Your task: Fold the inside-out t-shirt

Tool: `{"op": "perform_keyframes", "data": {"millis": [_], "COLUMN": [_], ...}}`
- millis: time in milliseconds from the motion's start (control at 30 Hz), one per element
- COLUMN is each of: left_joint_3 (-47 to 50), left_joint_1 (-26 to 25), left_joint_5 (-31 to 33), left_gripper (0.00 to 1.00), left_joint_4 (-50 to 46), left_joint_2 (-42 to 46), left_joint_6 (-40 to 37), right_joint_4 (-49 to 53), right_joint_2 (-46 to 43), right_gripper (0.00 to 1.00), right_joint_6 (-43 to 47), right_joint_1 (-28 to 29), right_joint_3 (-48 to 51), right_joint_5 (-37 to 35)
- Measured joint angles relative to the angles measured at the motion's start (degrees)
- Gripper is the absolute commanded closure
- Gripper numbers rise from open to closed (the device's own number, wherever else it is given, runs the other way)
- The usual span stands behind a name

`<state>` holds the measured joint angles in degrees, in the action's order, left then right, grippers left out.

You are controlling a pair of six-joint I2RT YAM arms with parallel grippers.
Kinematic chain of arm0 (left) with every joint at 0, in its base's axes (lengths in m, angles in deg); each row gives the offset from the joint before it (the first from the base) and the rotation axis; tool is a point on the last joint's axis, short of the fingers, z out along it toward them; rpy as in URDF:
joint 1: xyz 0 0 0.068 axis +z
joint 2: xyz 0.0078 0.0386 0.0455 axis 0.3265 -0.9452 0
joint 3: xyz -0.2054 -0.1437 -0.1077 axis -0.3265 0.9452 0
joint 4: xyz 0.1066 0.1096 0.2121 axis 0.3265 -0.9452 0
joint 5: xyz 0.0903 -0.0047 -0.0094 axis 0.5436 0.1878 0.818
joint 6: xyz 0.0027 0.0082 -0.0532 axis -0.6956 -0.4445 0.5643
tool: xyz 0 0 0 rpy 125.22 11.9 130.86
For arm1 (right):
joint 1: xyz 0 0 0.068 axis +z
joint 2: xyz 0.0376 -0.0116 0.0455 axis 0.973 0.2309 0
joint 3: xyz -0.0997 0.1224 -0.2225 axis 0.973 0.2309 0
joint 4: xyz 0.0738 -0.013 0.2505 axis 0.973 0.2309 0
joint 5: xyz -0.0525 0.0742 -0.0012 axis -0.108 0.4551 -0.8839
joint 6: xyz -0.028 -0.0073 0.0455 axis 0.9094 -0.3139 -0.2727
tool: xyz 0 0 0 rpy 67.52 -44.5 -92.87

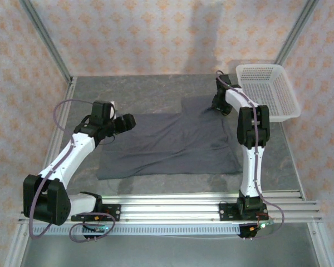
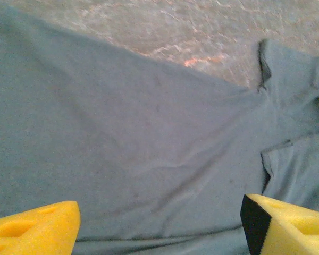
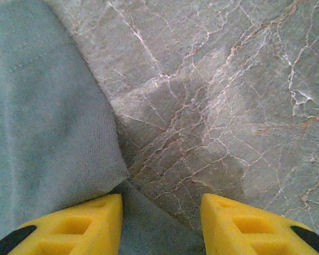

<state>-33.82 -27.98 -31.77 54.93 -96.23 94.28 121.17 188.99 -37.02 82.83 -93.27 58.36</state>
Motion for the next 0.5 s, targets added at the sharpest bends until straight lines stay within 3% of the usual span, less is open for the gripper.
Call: {"op": "perform_keyframes", "data": {"millis": [300, 500], "left_joint_3": [-0.28, -0.42], "left_joint_1": [-0.46, -0.48], "left_joint_5": [-0.15, 1.07], "left_gripper": [0.19, 0.19], "left_joint_4": [-0.37, -0.76], "left_joint_2": [0.00, 0.00], "left_joint_6": [-0.70, -0.46], "right_joint_4": [0.39, 1.46], "right_joint_2": [-0.02, -0.02], "right_gripper": [0.61, 0.93], "right_joint_6": [0.28, 0.74], "right_joint_1": [-0.02, -0.50], "right_joint_3": [0.09, 0.11], "right_joint_5": [0.33, -0.20]}}
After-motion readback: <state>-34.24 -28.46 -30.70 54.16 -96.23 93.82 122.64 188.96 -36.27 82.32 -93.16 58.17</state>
